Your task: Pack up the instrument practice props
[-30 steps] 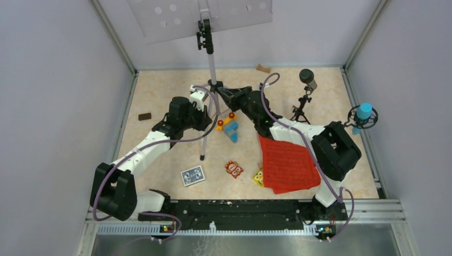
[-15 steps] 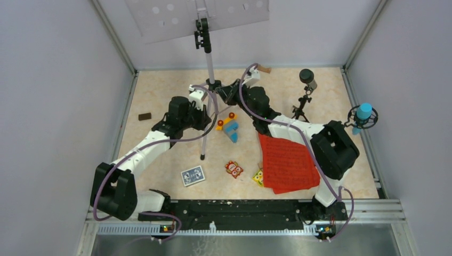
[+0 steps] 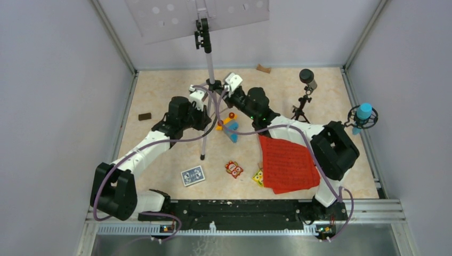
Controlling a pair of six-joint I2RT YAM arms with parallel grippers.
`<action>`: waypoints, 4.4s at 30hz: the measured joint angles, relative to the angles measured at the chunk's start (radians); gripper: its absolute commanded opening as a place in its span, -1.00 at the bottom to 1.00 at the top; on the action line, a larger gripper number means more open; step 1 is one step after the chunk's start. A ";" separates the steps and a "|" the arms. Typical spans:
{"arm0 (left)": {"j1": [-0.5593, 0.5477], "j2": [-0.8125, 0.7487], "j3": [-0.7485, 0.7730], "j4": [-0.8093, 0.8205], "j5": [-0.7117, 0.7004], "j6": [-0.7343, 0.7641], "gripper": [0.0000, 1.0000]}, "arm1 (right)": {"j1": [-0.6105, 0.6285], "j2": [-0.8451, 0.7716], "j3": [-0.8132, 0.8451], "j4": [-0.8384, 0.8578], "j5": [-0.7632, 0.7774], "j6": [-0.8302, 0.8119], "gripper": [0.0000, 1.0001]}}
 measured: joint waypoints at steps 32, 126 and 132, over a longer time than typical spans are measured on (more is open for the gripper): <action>-0.002 0.002 0.000 -0.003 0.037 0.022 -1.00 | 0.141 -0.048 -0.076 -0.090 0.064 -1.267 -0.18; -0.001 0.014 0.022 -0.031 0.050 0.045 -1.00 | -0.044 -0.036 -0.057 -0.042 0.105 1.083 -1.00; 0.001 0.014 0.023 -0.033 0.050 0.046 -1.00 | 0.016 -0.039 -0.058 0.012 0.201 0.640 -1.00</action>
